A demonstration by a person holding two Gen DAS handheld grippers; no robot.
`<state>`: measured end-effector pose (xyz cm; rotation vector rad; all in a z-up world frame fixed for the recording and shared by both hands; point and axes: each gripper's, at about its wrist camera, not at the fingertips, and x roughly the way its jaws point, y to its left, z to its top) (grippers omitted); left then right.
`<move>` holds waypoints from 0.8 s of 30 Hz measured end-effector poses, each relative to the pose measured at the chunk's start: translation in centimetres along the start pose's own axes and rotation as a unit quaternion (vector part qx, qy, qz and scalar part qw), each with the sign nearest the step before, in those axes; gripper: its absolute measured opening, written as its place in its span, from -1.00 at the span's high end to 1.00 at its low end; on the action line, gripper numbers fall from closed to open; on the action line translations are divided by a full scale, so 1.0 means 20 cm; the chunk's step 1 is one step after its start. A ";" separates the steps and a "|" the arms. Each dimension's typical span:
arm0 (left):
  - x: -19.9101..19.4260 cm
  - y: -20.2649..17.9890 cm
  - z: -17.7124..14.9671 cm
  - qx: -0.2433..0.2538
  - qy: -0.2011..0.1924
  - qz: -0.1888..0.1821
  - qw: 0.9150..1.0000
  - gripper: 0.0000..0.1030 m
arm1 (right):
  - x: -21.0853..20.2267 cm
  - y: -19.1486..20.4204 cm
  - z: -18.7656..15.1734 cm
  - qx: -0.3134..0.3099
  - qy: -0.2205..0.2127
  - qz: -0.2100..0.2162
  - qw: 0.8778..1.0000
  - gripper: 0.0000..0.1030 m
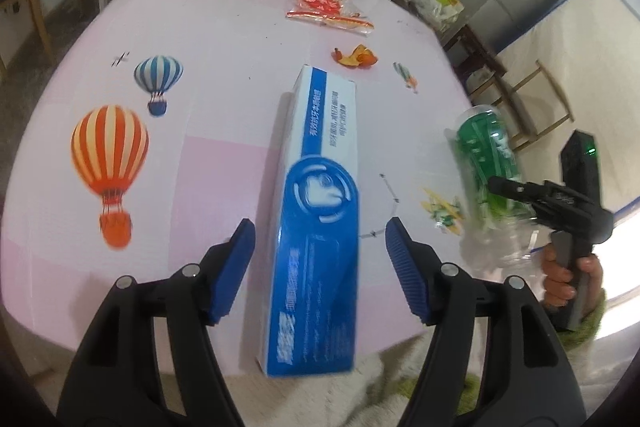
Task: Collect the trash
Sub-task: 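Lift the toothpaste box with the left gripper while the right holds the bottle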
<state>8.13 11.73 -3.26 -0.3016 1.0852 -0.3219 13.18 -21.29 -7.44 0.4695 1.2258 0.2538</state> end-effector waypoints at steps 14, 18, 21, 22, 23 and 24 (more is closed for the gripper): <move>0.15 -0.06 0.08 0.059 -0.006 0.067 0.996 0.10 | 0.01 0.02 0.00 -0.017 -0.007 -0.021 1.000 -0.39; 0.14 -0.06 0.07 0.059 -0.013 0.072 0.996 0.11 | 0.01 0.02 -0.01 -0.018 -0.010 -0.029 0.999 -0.13; 0.13 -0.05 0.06 0.053 -0.018 0.072 0.996 0.12 | 0.01 0.03 -0.03 -0.021 -0.004 -0.026 0.999 -0.12; 0.12 -0.05 0.05 0.051 -0.020 0.072 0.996 0.12 | 0.01 0.03 -0.04 -0.024 -0.004 -0.029 0.999 -0.12; 0.12 -0.05 0.05 0.050 -0.021 0.073 0.996 0.12 | 0.01 0.04 -0.05 -0.028 -0.003 -0.032 0.999 -0.12; 0.12 -0.05 0.05 0.048 -0.024 0.075 0.996 0.12 | 0.01 0.04 -0.05 -0.030 -0.002 -0.033 0.999 -0.13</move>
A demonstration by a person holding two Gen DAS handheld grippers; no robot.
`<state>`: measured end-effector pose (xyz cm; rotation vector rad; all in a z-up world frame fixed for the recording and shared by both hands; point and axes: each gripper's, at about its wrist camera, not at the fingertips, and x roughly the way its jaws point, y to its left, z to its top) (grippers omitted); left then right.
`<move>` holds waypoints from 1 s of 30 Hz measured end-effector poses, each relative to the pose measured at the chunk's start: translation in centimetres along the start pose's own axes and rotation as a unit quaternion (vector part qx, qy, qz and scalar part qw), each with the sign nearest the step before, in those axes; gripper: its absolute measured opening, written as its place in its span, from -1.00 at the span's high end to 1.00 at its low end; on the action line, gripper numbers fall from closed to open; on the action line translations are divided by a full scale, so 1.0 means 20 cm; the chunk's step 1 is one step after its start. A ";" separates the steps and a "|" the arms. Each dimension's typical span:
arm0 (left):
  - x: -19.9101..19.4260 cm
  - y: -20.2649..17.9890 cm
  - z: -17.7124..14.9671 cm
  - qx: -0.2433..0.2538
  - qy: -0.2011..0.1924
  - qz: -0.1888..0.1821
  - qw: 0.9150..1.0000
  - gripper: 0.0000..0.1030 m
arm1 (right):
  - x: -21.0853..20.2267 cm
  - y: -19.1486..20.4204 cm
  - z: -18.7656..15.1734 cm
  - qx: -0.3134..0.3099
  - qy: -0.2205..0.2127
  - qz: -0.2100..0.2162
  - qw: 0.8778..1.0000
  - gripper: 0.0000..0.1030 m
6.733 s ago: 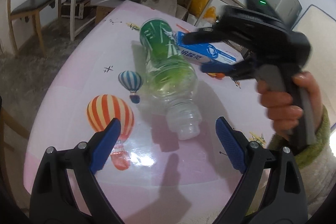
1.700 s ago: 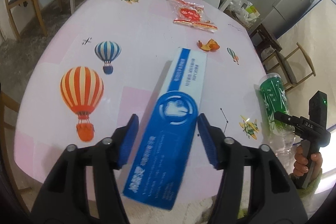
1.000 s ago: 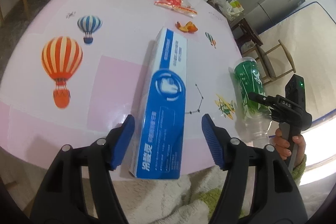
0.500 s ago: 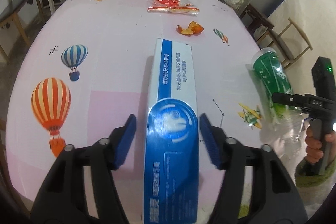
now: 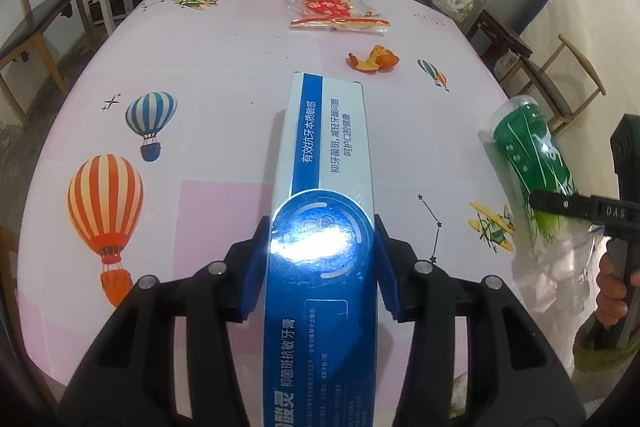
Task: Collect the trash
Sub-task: 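Lift the toothpaste box with the left gripper while the right holds the bottle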
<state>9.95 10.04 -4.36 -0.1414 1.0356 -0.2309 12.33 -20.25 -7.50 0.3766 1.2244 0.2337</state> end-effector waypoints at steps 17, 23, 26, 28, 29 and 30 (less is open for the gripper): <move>-0.09 -0.02 -0.02 0.008 -0.028 0.007 1.000 0.13 | -0.01 0.06 -0.10 -0.049 -0.010 -0.026 0.998 -0.46; -0.11 -0.09 0.00 0.023 -0.033 0.008 0.999 0.13 | -0.03 0.07 -0.13 -0.062 -0.025 -0.043 0.997 -0.25; -0.13 -0.13 0.02 0.032 -0.037 0.002 0.999 0.13 | -0.05 0.03 -0.13 -0.046 -0.030 -0.021 0.998 -0.24; -0.14 -0.18 0.04 0.042 -0.039 -0.005 0.998 0.13 | -0.08 -0.01 -0.14 -0.026 -0.039 0.006 0.999 -0.23; -0.14 -0.21 0.06 0.049 -0.040 -0.010 0.998 0.13 | -0.11 -0.05 -0.15 -0.012 -0.049 0.028 0.998 -0.23; -0.15 -0.24 0.08 0.055 -0.040 -0.015 0.998 0.13 | -0.13 -0.07 -0.16 -0.003 -0.056 0.040 0.998 -0.23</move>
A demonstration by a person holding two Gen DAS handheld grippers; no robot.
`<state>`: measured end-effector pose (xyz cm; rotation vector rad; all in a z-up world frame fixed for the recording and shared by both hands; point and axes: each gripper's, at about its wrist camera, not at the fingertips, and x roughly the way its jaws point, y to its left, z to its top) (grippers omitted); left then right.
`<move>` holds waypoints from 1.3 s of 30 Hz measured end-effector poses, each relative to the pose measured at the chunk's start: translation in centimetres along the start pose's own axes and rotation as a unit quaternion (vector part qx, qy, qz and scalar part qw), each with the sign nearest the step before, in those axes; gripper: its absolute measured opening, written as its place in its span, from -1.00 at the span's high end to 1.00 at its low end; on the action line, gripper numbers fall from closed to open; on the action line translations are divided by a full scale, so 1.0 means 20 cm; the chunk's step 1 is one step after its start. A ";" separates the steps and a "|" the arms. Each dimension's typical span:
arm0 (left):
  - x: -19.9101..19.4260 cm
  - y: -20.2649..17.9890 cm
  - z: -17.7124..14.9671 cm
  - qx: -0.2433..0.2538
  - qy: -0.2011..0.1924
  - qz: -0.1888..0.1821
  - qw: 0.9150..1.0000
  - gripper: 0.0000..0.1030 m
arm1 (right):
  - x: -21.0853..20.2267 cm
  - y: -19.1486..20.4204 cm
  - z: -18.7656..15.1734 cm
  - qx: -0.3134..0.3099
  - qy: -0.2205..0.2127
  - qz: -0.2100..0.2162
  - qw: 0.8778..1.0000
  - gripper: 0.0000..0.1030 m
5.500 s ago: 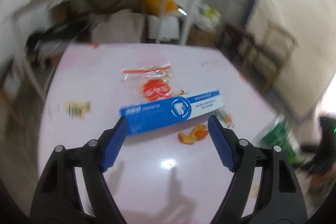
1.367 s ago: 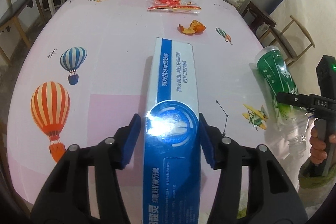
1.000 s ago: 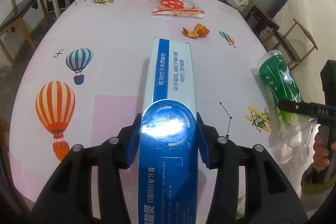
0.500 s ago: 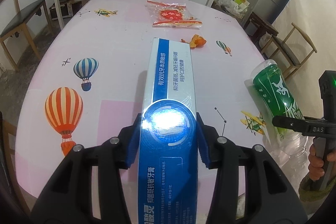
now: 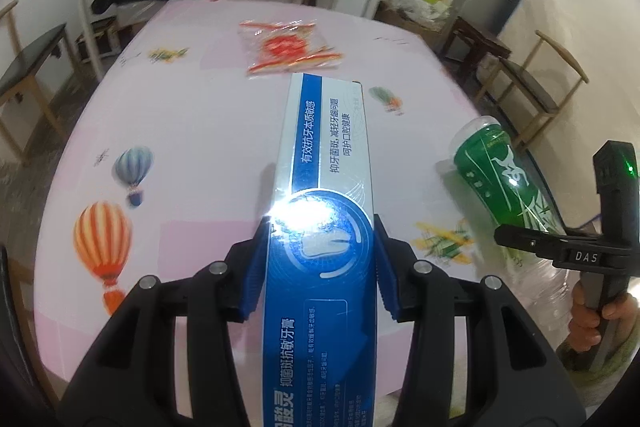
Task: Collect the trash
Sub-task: 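Lift the toothpaste box with the left gripper while the right holds the bottle, then carry bottle and box over the blue wastebasket and open both grippers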
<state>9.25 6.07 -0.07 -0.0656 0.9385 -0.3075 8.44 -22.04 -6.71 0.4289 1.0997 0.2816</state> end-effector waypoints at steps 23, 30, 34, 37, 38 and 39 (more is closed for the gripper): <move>0.71 -2.01 0.22 0.208 0.212 -0.284 0.912 0.12 | -0.88 -1.40 -0.74 0.361 -0.187 -0.106 0.907 -0.23; 1.24 -2.51 0.01 0.206 0.325 -0.264 0.884 0.10 | -0.86 -1.59 -1.01 0.436 -0.166 -0.128 0.875 -0.23; 1.61 -2.59 0.01 0.165 0.354 -0.208 0.897 -0.44 | -0.83 -1.65 -1.07 0.460 -0.155 -0.131 0.864 -0.24; 1.79 -2.49 0.03 0.113 0.367 -0.148 0.911 -0.44 | -0.78 -1.69 -1.04 0.465 -0.148 -0.129 0.863 -0.24; 1.81 -2.46 0.04 0.102 0.369 -0.144 0.913 -0.44 | -0.78 -1.70 -1.04 0.465 -0.145 -0.127 0.864 -0.24; 1.82 -2.41 0.06 0.096 0.367 -0.137 0.915 -0.44 | -0.75 -1.72 -1.02 0.465 -0.141 -0.123 0.865 -0.24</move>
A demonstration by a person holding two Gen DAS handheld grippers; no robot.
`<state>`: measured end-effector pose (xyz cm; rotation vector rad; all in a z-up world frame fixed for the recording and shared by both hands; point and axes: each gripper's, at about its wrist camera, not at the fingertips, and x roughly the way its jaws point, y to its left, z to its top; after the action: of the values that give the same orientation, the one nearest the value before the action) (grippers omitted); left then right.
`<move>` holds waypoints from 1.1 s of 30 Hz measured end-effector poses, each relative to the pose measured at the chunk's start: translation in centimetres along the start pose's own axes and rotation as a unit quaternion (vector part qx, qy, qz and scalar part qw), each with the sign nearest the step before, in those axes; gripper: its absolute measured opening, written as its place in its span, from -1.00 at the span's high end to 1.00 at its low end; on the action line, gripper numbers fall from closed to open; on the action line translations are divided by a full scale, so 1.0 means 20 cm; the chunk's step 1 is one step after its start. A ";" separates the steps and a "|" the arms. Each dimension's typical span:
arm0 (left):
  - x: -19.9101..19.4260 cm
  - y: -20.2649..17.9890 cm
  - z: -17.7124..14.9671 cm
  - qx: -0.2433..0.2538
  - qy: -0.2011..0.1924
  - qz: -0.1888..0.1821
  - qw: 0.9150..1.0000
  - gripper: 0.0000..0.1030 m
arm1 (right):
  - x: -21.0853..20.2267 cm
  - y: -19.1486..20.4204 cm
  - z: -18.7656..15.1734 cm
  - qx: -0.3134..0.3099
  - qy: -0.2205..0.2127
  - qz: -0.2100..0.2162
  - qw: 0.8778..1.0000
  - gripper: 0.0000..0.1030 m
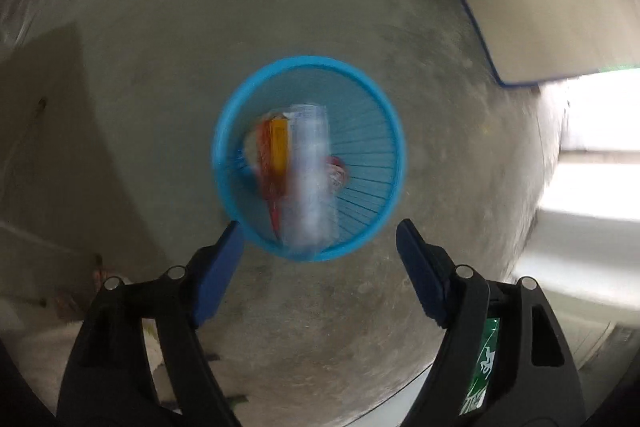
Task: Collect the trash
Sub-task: 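Carry bottle and box over the blue wastebasket and open both grippers, then move both open grippers back from the wastebasket toward the table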
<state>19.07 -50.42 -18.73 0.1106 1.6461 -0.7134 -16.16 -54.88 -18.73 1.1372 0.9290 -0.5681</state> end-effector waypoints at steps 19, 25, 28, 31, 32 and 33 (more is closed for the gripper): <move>-1.06 0.31 -0.56 0.124 -0.134 0.002 0.983 -0.44 | 0.48 0.42 0.53 -0.092 0.005 -0.010 0.996 -0.45; -1.22 0.63 -0.87 0.098 -0.214 0.034 0.971 -0.45 | 0.64 0.48 0.60 -0.094 0.016 -0.028 0.995 -0.60; -1.26 0.80 -0.97 0.062 -0.241 0.061 0.967 -0.45 | 0.61 0.43 0.54 -0.078 0.020 -0.007 0.997 -0.60; -1.30 0.95 -1.04 0.022 -0.248 0.062 0.967 -0.45 | 0.55 0.37 0.45 -0.079 0.016 -0.005 0.997 -0.60; -1.31 1.00 -1.06 0.012 -0.249 0.058 0.967 -0.45 | 0.52 0.35 0.41 -0.075 0.016 -0.003 0.997 -0.60; -1.32 1.04 -1.08 0.002 -0.253 0.053 0.966 -0.45 | 0.50 0.34 0.38 -0.073 0.016 0.000 0.997 -0.60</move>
<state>15.68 -14.48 -1.72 0.0159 1.1415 -0.6013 -3.21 -58.96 -22.80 1.0179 0.9820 -0.4758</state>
